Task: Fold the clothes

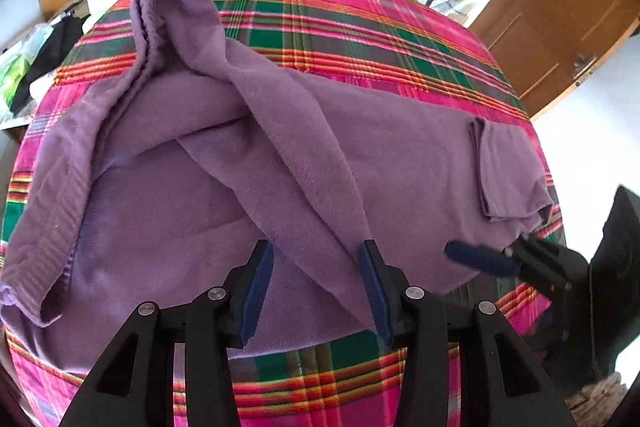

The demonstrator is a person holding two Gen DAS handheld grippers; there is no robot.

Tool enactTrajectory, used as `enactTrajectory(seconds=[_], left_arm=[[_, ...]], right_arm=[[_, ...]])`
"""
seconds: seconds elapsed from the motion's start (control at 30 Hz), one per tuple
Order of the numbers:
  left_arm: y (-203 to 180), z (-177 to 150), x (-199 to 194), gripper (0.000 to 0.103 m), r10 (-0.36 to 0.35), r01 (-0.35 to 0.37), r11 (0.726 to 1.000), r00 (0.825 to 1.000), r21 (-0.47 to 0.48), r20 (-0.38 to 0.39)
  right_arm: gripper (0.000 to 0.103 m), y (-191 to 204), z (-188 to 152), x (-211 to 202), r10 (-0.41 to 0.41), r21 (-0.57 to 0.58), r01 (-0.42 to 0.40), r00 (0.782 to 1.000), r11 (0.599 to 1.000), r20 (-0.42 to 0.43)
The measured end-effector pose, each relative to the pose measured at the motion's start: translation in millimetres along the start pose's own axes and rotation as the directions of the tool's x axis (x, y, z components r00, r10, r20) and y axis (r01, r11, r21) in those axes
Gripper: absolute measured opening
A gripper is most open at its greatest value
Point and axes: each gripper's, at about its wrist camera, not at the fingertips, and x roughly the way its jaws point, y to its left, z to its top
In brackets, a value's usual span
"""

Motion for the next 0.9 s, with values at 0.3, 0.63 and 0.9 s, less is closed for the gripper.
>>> enactTrajectory(seconds=[0.3,0.63,0.9], left_arm=[[20,12,13,0.044,-0.134,0.126,0.979,0.990,-0.161,-0.037],[23,24,19,0.014,-0.200,0.196,0.958,0.980,-0.207,0.003],[29,32,7,0.011,-0.237,0.251,0.939,0.968,-0.235,0.087]], right_arm=[[0.039,16,-4,12,0.026,-0.030,-0.027,0.999,0.999,-0.027],[0.039,22,-3,21,-0.019,-0.059,0.017,1.000,0.998,-0.023],[0.039,4,1,17,-0.154,0.001,0.154,0.987,0.988,0.046]])
